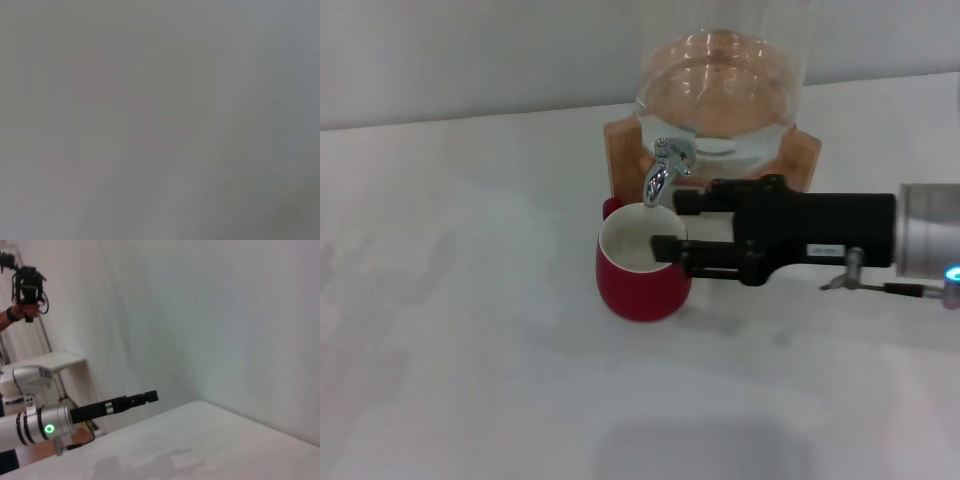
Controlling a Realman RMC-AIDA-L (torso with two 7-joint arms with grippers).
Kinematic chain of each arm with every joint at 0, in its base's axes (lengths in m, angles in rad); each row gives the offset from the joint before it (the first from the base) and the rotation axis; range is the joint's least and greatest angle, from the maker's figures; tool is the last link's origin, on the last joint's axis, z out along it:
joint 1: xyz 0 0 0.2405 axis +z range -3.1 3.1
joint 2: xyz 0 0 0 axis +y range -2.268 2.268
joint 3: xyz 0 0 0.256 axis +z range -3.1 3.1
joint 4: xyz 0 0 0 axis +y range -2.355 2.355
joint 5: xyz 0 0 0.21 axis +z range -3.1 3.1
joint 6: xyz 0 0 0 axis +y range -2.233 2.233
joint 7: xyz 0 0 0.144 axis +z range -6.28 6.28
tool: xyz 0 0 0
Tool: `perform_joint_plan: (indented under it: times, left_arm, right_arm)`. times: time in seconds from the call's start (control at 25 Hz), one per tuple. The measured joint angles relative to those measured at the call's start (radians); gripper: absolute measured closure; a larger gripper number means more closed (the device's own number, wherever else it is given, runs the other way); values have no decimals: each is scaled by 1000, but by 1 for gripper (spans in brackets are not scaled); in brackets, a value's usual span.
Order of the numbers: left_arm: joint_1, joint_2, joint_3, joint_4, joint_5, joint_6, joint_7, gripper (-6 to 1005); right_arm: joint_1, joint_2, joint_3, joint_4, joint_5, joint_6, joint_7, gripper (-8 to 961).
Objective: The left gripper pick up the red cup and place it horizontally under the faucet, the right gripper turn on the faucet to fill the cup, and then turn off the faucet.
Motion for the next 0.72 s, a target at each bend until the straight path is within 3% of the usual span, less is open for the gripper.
perform_joint_plan:
  times: [0.4,0.72]
  left_arm:
    - [12,-3,-1,-10,-21,0,6,134]
    - [13,-2,-1,-11,-21,0,7,134]
  right_arm:
    - [17,1,-85,-29,-5,-174,-31,321]
    - [16,0,-71,-20,18,-114,-31,321]
